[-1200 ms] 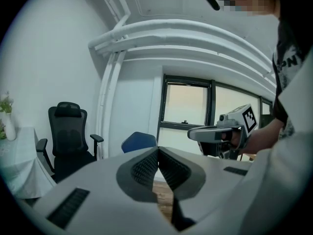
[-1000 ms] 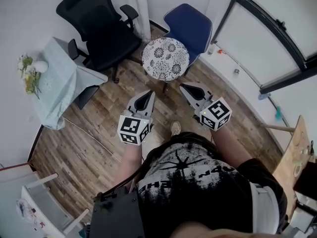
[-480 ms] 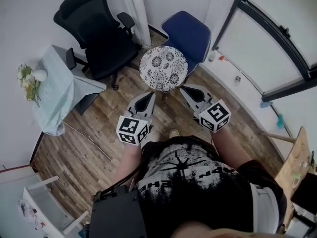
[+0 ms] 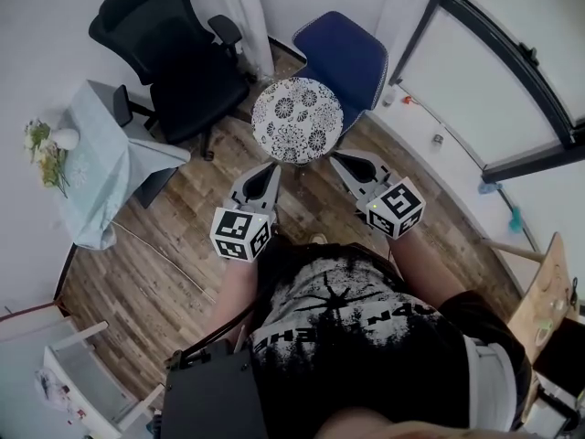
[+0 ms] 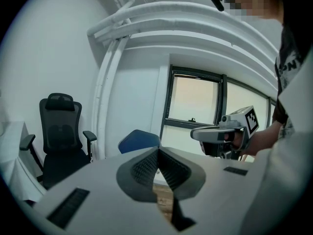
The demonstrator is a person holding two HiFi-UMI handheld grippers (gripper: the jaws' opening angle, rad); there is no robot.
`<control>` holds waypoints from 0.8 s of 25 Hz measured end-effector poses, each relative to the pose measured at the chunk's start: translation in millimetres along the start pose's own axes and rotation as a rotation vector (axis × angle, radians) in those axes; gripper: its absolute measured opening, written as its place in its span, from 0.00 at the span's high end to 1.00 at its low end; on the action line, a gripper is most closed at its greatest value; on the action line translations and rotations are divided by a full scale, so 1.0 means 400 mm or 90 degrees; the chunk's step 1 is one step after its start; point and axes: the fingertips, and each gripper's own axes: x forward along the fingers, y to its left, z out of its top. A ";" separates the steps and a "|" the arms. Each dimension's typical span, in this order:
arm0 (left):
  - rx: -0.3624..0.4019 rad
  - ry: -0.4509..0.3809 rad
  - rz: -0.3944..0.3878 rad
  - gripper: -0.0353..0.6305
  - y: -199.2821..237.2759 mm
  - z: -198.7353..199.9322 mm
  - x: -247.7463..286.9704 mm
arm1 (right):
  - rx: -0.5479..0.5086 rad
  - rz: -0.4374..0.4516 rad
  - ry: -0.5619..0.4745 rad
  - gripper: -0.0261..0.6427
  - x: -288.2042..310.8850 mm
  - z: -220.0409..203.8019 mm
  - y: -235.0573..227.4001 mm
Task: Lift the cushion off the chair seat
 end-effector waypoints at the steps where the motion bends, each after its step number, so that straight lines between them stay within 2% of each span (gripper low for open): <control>1: 0.000 0.000 -0.003 0.93 0.004 0.001 0.005 | -0.003 -0.002 0.001 0.93 0.004 0.000 -0.002; 9: 0.002 -0.002 -0.048 0.93 0.077 0.019 0.087 | -0.025 -0.042 0.000 0.93 0.079 0.012 -0.057; 16: 0.007 0.002 -0.100 0.93 0.211 0.070 0.172 | -0.046 -0.090 -0.002 0.93 0.208 0.044 -0.117; 20: 0.001 0.013 -0.138 0.93 0.294 0.090 0.226 | -0.031 -0.118 -0.006 0.93 0.293 0.046 -0.144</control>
